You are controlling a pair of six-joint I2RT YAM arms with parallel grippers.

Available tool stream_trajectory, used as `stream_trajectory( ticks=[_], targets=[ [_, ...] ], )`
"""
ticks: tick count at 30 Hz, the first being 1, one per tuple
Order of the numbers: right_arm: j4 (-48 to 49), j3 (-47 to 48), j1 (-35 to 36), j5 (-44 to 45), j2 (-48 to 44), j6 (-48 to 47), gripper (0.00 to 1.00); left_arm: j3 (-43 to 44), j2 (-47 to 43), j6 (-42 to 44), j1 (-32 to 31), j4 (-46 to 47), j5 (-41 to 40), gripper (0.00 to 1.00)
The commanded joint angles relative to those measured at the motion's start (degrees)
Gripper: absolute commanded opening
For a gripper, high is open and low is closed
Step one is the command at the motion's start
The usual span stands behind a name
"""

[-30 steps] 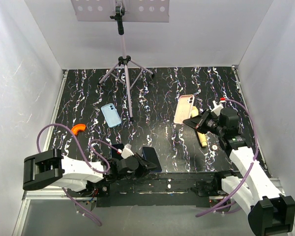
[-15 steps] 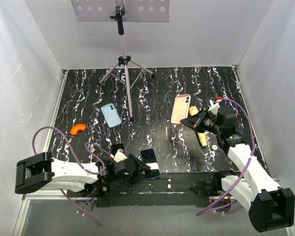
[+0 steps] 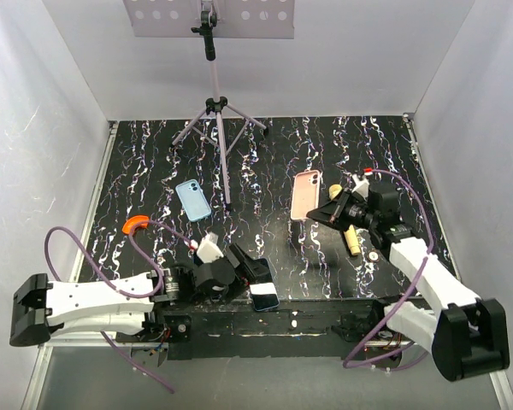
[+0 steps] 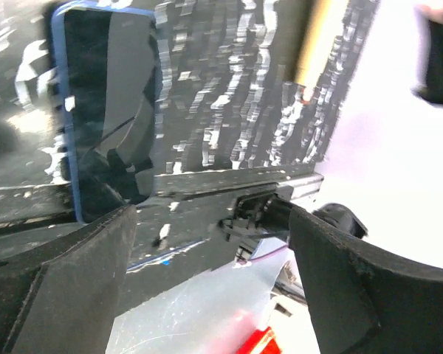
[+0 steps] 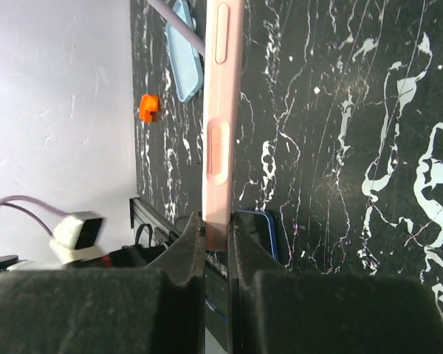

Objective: Take the phone out of the phone case
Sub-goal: Place the phone case at the center of the board, then reset both arms

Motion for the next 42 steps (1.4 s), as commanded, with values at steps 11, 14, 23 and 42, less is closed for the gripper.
stream_trajectory(
  ticks=[11,14,23,42],
  targets=[
    [-7.3,32.3,0.2,-7.2,36.0,-9.2,0.09,41.1,4.0,54.8,1.3,-23.3,-5.5,0.97],
    [-14.0,39.3,-0.4,-6.8,44.1,-13.0,0.51,42.4,3.0,56.4,1.3,-22.6,-5.3,0.98],
    [-25.9,28.1,-0.8,8.3,28.6,-23.2,0.85,41.0,-4.3,57.7,1.4,-25.2,-13.8,0.98],
    [-39.3,28.7,-0.7,27.7,-34.1,-31.9,0.88,36.6,-28.3,87.1,1.6,0.3,-35.2,0.98]
  ],
)
